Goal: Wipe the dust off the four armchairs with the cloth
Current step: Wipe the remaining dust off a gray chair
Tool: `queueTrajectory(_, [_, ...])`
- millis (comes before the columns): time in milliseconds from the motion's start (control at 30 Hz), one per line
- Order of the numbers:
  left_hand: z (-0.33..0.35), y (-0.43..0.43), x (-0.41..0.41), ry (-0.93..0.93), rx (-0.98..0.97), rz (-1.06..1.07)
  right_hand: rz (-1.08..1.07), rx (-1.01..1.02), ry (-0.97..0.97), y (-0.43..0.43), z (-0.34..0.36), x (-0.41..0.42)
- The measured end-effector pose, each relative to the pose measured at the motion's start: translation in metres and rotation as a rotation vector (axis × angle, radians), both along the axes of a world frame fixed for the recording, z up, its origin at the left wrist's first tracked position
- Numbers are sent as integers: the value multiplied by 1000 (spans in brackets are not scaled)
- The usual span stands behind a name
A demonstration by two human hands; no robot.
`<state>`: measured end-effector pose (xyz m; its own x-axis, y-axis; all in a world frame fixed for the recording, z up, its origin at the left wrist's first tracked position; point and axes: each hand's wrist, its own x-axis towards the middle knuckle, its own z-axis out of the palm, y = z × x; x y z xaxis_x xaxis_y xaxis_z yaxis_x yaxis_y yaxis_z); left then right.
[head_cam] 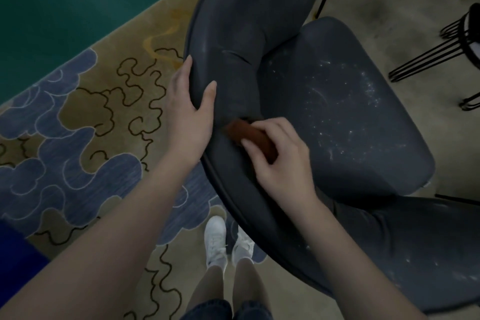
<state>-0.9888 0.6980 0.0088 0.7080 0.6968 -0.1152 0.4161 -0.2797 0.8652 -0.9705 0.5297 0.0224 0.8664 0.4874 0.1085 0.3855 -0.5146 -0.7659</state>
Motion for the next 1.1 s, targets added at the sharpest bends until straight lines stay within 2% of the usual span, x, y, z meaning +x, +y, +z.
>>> queueTrajectory(167, [4,0,0,26,0,-31,275,21,-48,-34,11,-29])
queueTrajectory(233, [5,2,-1,45,6,-54,265,38,-28,-45,12,-26])
queueTrajectory(333, [9,3,-1,77,15,-65,55,62,-36,-36,9,-4])
queueTrajectory(400, [12,2,-2,86,10,-51,11,51,-31,-22,5,4])
queueTrajectory(500, [17,-7,-15,67,12,-30,141,24,-81,-19,1,-11])
queueTrajectory(667, [19,-41,-36,78,16,33,447,-5,-114,-63,3,-21])
queueTrajectory(733, [19,-54,-39,78,0,77,443,-2,-70,-69,2,-12])
queueTrajectory(867, [17,-78,-48,76,15,144,249,8,-8,-60,-3,2])
queueTrajectory(1033, [19,-106,-55,114,39,204,490,39,1,-90,-2,-6])
queueTrajectory(1100, [19,-117,-55,121,53,244,491,22,27,-102,-6,2])
